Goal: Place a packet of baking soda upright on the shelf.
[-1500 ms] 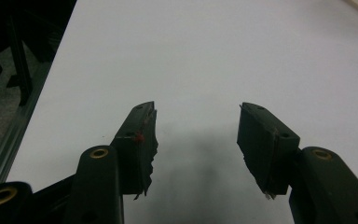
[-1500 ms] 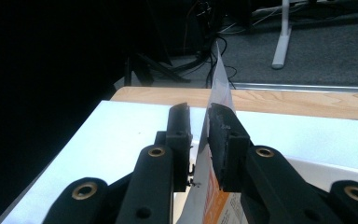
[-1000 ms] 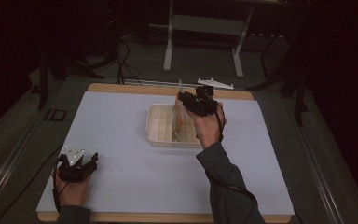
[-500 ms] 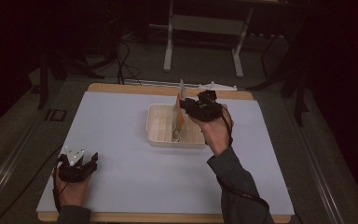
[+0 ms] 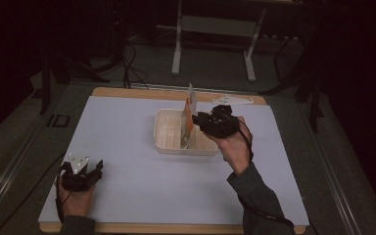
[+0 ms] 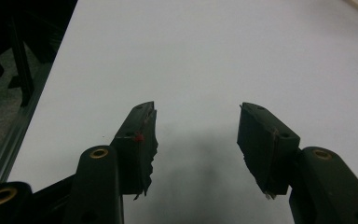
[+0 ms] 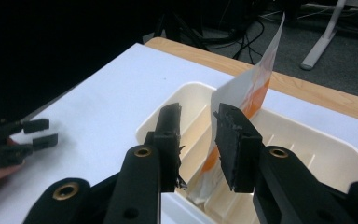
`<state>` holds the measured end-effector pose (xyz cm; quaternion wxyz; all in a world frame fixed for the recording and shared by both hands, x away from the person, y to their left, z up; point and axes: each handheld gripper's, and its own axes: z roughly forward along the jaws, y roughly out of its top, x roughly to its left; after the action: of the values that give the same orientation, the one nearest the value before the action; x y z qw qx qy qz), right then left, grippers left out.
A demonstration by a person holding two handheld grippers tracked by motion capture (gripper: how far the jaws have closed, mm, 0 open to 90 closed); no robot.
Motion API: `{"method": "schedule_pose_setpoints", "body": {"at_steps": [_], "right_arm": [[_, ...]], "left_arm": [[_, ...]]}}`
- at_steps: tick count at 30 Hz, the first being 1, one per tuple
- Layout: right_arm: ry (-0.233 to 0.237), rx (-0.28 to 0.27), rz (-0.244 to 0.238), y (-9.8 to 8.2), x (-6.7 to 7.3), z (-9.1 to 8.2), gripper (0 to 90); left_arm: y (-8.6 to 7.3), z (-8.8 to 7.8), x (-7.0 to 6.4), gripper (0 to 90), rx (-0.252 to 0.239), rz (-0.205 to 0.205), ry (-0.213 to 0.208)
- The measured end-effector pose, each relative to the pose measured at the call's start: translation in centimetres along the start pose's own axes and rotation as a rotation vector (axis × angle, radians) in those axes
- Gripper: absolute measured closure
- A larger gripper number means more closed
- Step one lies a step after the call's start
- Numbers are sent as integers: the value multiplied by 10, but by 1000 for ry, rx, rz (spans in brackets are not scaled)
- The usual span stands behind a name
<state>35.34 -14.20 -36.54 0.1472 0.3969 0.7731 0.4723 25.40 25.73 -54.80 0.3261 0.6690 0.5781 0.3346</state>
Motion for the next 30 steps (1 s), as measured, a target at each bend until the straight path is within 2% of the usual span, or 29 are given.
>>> {"method": "schedule_pose_setpoints", "body": {"at_steps": [8,12,18,24,25,26,29,30], "right_arm": [[7,24,-31,-14,-2,-11,685],[4,40,-44,-24,-7,-15,675],[-7,55,-37,-42,-19,-21,650],[-35,56,-40,-63,-32,-23,613],[-46,61,-36,-68,-35,-24,611],[-66,71,-21,-82,-43,-24,598],[-92,85,-4,-101,-54,-26,588],[-92,85,-4,-101,-54,-26,588]], "left_arm": [[0,0,0,466,1,0,1],[0,0,0,466,1,-1,1],[0,0,0,466,2,3,3],[0,1,-1,466,8,-1,8],[0,1,0,466,13,0,10],[0,0,0,466,11,0,11],[0,1,0,466,14,2,12],[0,1,0,464,14,2,12]]}}
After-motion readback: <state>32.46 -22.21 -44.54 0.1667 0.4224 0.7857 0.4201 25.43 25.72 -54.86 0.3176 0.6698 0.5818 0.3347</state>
